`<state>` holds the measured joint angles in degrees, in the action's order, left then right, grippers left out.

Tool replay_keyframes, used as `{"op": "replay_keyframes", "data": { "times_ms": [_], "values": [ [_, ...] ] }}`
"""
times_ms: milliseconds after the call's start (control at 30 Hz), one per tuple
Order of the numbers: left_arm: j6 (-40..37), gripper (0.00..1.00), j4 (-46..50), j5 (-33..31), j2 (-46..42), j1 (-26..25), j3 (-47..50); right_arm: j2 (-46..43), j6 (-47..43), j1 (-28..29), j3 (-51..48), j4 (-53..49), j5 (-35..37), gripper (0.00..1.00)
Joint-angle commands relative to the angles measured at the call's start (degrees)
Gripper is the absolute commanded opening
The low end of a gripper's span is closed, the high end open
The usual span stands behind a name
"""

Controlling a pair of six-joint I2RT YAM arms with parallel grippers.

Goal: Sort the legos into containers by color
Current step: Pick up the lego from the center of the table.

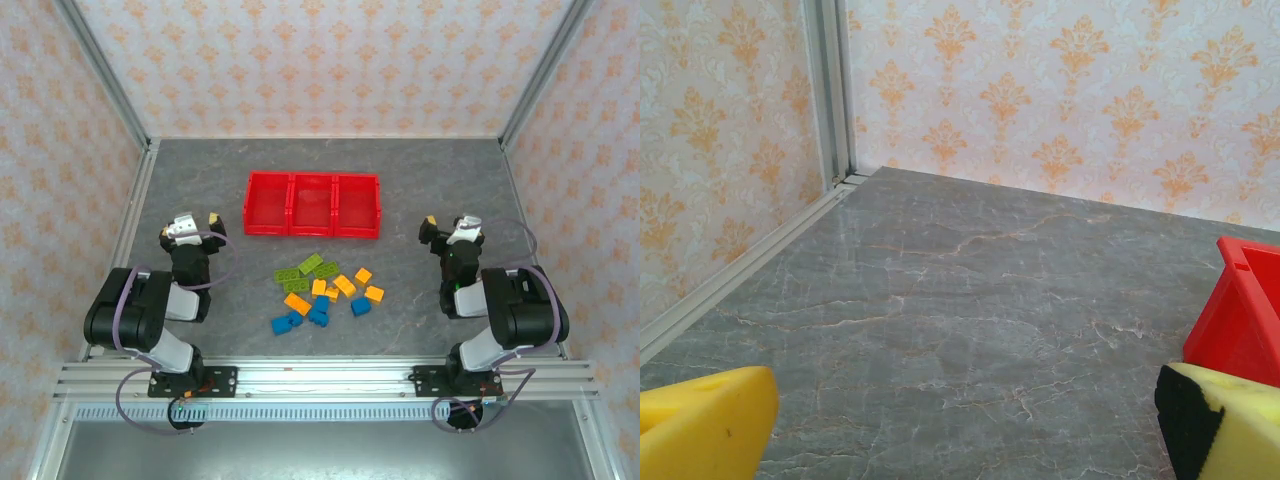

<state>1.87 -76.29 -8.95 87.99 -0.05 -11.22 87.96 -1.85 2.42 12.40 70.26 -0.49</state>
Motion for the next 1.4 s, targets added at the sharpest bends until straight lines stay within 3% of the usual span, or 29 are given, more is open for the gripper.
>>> {"op": "replay_keyframes", "data": {
  "times_ms": [0, 900, 1033, 1100, 1167, 1267, 1333, 1367],
  "values": [
    [0.1, 0.99, -0.1, 1.2, 0.1, -0.4, -0.8, -0.9, -1.0, -0.3, 1.0, 0.2, -0.4, 1.0],
    [0.0, 0.99, 0.0, 0.9, 0.1, -0.6, -0.8, -0.9, -0.1, -1.3, 1.1, 0.0, -1.2, 1.0],
    [-0.3, 0.99, -0.4, -0.1, 0.1, -1.0, -0.7, -1.2, 0.6, -1.2, 0.5, 0.8, 0.7, 1.0],
    [-0.8, 0.99, -0.6, -4.6, -0.9, -2.6, -0.5, -3.8, 2.7, -1.2, -0.1, 0.4, 5.7, 1.0],
    [-2.2, 0.99, 2.9, -7.0, -5.7, -4.4, -0.3, -10.5, 4.9, -1.2, 0.9, -7.9, 10.8, 1.0],
    [-2.9, 0.99, 13.5, -12.5, -15.5, -8.5, -2.2, -19.9, 15.7, -1.7, 8.3, -30.2, 18.1, 1.0],
    [6.2, 0.99, 30.4, -12.0, -23.1, -8.9, -8.1, -24.6, 24.7, -2.6, 16.6, -48.3, 18.9, 1.0],
    [10.5, 0.99, 38.2, -11.5, -25.5, -9.0, -11.2, -25.2, 24.5, -2.9, 19.6, -53.5, 14.4, 1.0]
  ]
}}
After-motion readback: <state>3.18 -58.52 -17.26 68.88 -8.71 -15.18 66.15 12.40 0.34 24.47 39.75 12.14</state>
